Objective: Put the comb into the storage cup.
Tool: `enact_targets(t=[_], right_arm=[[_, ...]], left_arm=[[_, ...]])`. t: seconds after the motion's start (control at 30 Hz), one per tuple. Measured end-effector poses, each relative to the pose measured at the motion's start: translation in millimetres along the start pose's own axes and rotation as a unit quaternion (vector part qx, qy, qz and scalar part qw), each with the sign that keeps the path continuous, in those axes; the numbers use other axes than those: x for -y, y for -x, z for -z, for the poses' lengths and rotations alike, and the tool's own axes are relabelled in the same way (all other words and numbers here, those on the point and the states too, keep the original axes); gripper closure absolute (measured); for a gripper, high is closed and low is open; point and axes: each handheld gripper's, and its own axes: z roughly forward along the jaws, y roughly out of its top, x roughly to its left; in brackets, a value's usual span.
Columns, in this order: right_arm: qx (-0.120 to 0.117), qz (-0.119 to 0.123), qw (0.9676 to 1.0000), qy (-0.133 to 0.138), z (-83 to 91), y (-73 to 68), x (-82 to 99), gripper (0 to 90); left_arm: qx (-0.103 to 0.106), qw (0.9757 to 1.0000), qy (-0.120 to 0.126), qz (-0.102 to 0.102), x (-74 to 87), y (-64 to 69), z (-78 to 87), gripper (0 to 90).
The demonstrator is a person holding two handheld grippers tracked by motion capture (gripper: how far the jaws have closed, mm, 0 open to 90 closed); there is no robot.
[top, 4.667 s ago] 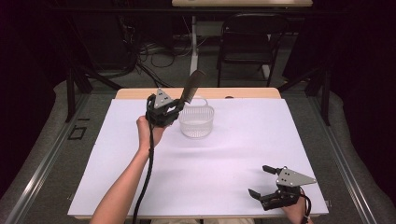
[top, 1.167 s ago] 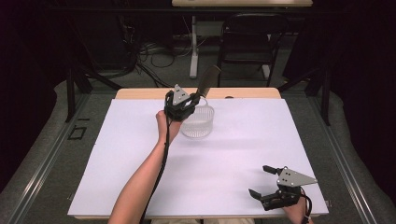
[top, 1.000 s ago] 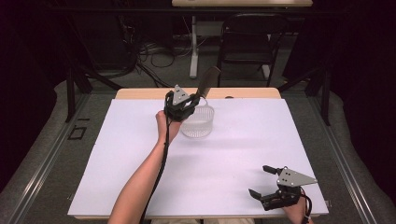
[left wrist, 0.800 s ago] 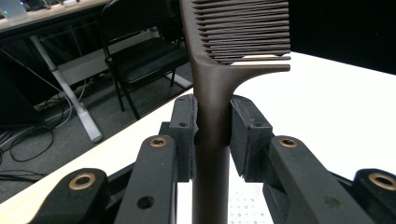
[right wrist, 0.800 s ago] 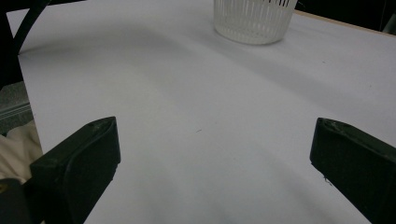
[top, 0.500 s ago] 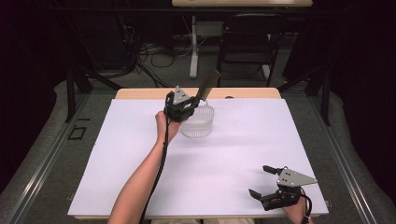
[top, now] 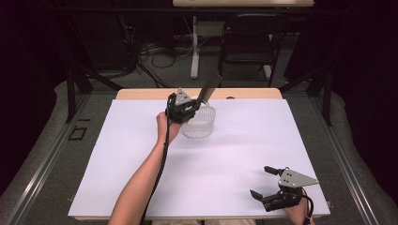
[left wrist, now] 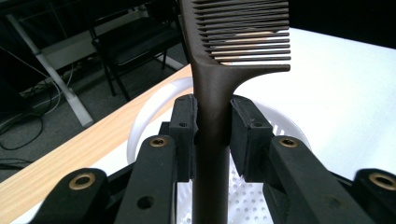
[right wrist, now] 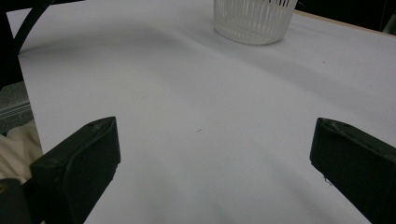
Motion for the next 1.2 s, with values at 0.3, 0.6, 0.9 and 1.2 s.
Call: enact_targets(t=[0.3,0.6,0.9,1.2], right_arm=[[0.0,-0.001,1.0,-0.002,-0.1,0.3,0.2,1.4],[-0.001,-0.001,1.0,-0.002,-0.1,0.1,0.2,1.4],[0.0,-0.002,1.0,-0.001,-0.5,0.2,0.4,1.4],[0.0,-0.001,1.0,-0.002,-0.1,0.1,0.2,1.4]], left_arm=[[0.008,0.9997,-0.018,-0.011,0.9,3.6,-5.8,72.0],[0.011,0.9993,-0.032,-0.014,2.7,3.6,-9.1,72.0],[0.015,0.9985,-0.05,-0.017,5.3,3.7,-13.7,72.0],[0.019,0.9971,-0.069,-0.026,6.5,6.0,-17.4,71.8]])
